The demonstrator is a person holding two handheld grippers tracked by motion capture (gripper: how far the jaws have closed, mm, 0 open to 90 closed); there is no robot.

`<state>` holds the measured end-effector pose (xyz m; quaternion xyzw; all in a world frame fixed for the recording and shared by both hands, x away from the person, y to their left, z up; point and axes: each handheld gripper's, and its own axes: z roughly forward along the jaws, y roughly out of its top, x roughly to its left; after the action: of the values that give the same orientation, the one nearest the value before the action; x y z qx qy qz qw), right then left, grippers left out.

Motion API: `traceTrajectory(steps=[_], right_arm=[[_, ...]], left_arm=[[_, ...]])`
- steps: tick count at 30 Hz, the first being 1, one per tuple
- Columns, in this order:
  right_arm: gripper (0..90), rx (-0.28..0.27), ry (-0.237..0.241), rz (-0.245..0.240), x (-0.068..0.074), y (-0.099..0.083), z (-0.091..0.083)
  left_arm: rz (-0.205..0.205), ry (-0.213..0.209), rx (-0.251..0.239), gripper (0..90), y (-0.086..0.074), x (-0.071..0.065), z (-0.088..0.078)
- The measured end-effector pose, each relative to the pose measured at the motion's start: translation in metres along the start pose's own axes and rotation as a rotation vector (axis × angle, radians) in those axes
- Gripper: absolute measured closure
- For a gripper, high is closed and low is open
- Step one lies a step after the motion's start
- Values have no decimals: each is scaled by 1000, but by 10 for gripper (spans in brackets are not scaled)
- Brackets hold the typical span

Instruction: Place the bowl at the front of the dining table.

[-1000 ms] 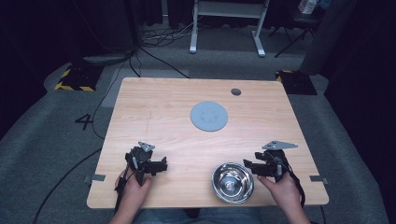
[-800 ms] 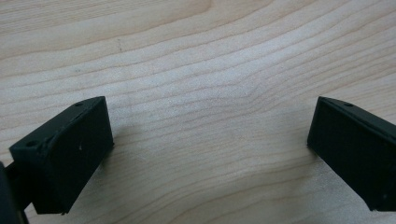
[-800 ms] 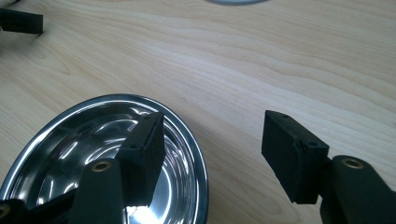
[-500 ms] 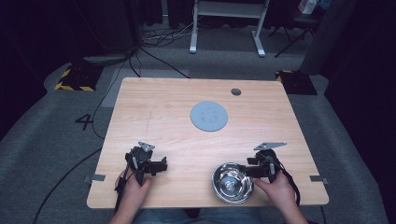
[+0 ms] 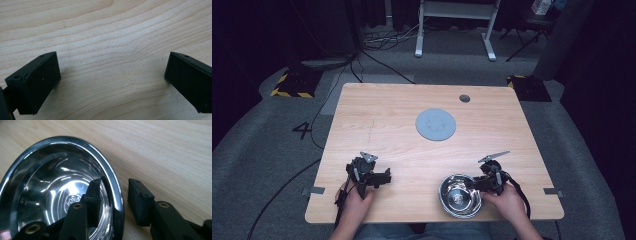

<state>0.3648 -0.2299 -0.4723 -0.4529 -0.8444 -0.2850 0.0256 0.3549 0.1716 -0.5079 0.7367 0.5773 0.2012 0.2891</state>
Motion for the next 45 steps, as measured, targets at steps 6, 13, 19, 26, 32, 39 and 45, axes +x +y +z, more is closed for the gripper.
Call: traceTrajectory(steps=[6,13,19,26,32,39,45], right_arm=[[733,39,13,-5,2,2,5],[844,50,54,0,1,2,5],[861,3,17,4,4,2,-3],[856,-82,-56,-22,11,6,-14],[856,-174,-125,-47,21,14,-27],[855,-226,-179,-81,24,29,-33],[855,-269,-215,-87,24,46,-35]], left_arm=[[0,0,-1,2,0,0,0],[1,1,-1,2,0,0,0],[1,1,-1,2,0,0,0],[1,1,-1,2,0,0,0],[1,0,-1,2,0,0,0],[4,-1,0,3,-1,0,-1],[5,-2,-1,4,-2,0,-2]])
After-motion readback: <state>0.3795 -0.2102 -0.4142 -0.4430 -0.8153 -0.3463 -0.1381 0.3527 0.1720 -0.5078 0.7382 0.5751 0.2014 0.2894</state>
